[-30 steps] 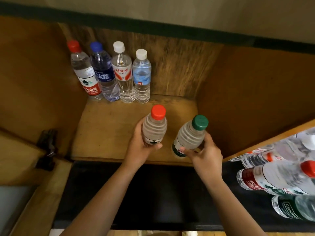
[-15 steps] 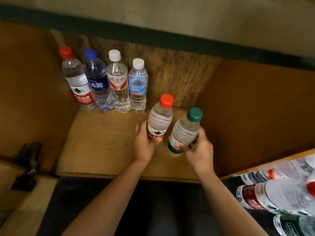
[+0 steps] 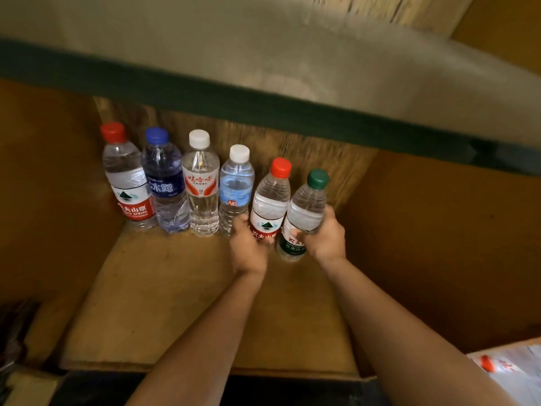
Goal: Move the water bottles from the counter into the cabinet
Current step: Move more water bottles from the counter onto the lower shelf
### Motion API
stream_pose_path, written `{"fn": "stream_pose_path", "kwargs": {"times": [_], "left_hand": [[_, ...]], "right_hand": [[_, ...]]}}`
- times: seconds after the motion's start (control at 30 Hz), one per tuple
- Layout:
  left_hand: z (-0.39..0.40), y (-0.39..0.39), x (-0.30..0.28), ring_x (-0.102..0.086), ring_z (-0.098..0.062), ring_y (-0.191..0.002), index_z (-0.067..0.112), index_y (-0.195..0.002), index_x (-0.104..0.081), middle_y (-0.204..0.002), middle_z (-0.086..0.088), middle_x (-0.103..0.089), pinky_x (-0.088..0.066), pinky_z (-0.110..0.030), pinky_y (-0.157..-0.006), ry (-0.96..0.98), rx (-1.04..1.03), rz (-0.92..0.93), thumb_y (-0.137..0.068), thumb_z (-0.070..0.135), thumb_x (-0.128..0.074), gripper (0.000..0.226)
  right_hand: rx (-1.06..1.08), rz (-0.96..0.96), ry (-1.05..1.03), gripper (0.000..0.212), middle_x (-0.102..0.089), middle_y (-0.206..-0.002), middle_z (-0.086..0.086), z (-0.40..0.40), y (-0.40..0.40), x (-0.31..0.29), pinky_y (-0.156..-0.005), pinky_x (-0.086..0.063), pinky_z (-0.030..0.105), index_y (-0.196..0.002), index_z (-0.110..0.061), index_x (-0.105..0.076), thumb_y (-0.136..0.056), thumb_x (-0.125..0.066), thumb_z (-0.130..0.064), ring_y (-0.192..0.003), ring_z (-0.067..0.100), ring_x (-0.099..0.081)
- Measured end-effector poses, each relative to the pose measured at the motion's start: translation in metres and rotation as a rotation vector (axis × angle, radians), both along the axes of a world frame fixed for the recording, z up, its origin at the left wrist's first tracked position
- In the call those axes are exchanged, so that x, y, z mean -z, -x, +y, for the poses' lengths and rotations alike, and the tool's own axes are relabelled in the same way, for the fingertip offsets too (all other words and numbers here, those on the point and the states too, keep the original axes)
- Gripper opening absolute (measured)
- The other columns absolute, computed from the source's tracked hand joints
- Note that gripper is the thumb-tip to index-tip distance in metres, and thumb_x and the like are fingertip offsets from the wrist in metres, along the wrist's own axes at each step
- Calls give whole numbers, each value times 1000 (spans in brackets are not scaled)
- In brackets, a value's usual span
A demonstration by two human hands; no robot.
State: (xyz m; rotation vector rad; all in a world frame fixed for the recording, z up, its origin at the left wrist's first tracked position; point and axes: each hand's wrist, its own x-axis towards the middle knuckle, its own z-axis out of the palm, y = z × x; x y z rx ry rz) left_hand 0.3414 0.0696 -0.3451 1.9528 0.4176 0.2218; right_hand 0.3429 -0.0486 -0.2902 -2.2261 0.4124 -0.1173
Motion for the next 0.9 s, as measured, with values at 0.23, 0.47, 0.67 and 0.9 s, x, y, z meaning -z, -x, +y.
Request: {"fn": "stream_pose_path", "kwargs": {"times": [0.23, 0.47, 0.67, 0.9], "left_hand": [[-21, 37, -5, -52, -31, -118, 4, -134, -42, -128, -18, -55, -38, -26, -96, 501, -79, 35, -80, -10, -56, 58], [-20, 26, -20, -57, -16, -85, 10, -141, -34, -124, -19, -54, -46, -30, -83, 1281, -54, 74, -80, -22, -33, 68], [-13, 16, -22, -56, -27, -106, 6, -137, -38, -138, -22, -47, -43, -32, -89, 1244, 20, 106, -81, -20, -33, 61], [-4, 1, -24, -53, -17, -84, 14, -112, -53, -99, -4, -58, -40, -25, -69, 964, 104, 229, -78, -20, -34, 52]], "right_hand": [[-3, 32, 12, 66, -61, -122, 11, 2, -8, -4, -96, -46, 36, -125, -16, -44, -69, -79, -14, -115, 29, -56], [-13, 18, 11, 67, -61, -122, 10, 2, -9, -1, -96, -45, 34, -124, -15, -44, -68, -81, -17, -114, 28, -56], [-18, -7, -23, 67, -60, -122, 10, 1, -16, 1, -95, -44, 35, -126, -15, -43, -69, -79, -14, -114, 28, -56], [-1, -3, -53, 69, -59, -124, 8, 1, -26, 0, -96, -42, 31, -127, -15, -43, -68, -80, -15, -117, 26, -54]]}}
